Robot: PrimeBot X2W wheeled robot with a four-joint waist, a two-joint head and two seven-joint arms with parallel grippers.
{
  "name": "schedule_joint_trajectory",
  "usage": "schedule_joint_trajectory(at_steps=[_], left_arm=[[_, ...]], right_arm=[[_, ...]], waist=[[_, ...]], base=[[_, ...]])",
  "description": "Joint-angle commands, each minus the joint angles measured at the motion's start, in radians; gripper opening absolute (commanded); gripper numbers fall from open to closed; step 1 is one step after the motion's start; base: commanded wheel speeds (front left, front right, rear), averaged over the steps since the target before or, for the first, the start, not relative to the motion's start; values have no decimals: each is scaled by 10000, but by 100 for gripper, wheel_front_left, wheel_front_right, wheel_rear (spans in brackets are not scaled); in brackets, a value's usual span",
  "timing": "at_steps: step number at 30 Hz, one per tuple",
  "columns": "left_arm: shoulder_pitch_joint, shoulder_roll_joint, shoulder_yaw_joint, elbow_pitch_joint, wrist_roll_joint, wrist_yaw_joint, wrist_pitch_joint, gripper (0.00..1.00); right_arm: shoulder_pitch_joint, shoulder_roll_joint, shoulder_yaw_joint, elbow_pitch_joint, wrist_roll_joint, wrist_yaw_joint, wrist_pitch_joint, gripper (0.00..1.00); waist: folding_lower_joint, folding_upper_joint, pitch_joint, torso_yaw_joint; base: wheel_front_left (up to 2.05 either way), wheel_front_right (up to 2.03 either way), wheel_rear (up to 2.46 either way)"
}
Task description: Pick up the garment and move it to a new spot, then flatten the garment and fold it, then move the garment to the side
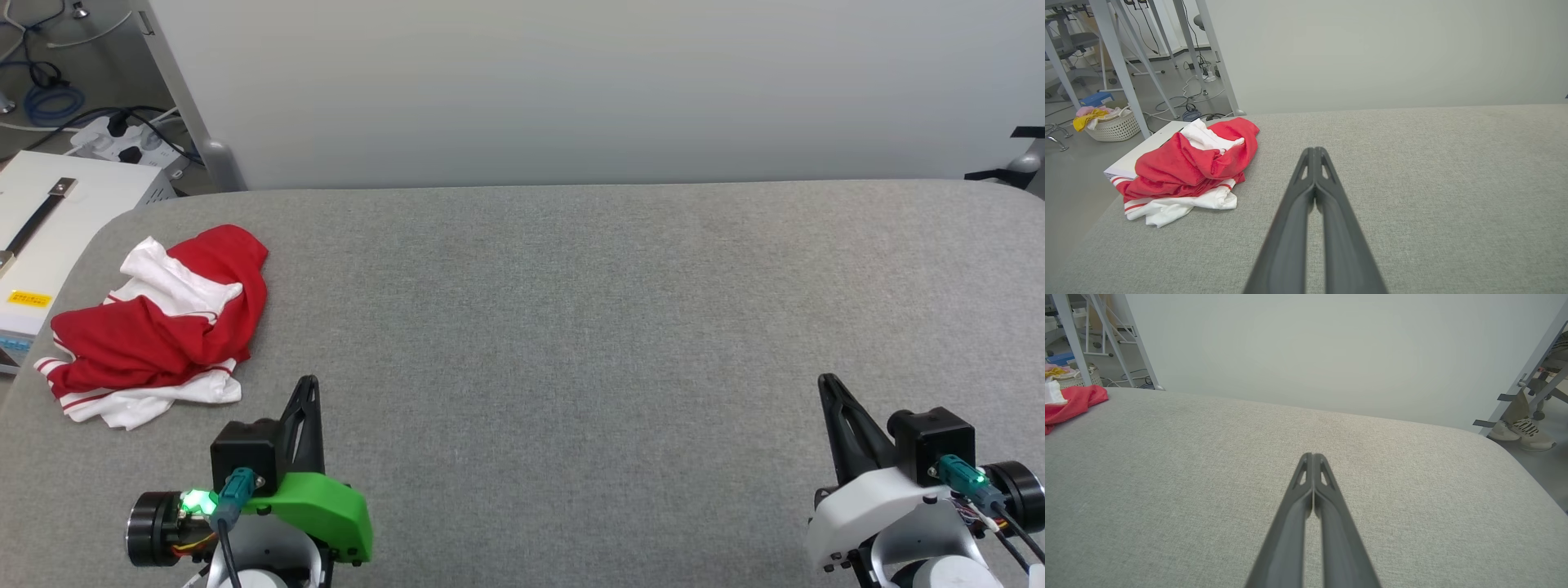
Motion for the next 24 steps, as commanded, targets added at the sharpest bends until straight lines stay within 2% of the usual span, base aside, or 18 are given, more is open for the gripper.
schedule_joint_trajectory(at_steps=[1, 24], left_arm=[[-139, -43, 5, -22, 97, -39, -9, 0], [-139, -43, 5, -22, 97, -39, -9, 0]], right_arm=[[-161, -3, 3, 20, -97, -6, 28, 0], [-161, -3, 3, 20, -97, -6, 28, 0]], waist=[[0, 0, 0, 0], [0, 0, 0, 0]], base=[[0, 0, 0], [0, 0, 0]])
